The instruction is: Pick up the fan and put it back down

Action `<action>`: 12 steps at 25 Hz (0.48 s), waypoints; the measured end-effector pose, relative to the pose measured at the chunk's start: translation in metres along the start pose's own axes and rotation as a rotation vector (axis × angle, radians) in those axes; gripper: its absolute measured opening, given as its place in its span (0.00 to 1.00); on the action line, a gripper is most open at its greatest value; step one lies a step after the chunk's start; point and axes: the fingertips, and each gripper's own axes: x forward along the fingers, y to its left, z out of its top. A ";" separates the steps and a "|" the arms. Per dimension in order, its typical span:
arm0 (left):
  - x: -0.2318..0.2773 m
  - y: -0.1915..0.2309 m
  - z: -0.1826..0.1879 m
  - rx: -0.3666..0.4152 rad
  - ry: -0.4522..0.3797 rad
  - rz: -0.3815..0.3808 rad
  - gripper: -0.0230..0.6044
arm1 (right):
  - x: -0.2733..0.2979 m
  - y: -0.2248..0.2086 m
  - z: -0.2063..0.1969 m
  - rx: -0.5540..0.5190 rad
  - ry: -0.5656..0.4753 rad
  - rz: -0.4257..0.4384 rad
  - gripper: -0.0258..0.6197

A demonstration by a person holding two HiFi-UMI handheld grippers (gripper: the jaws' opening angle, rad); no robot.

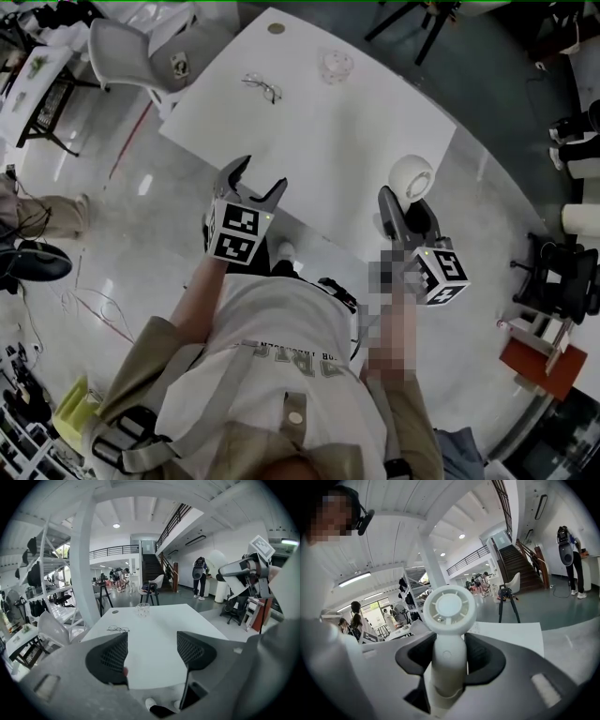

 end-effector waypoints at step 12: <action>-0.023 -0.022 0.005 -0.006 -0.029 0.038 0.58 | -0.040 0.032 0.028 -0.045 -0.131 0.087 0.33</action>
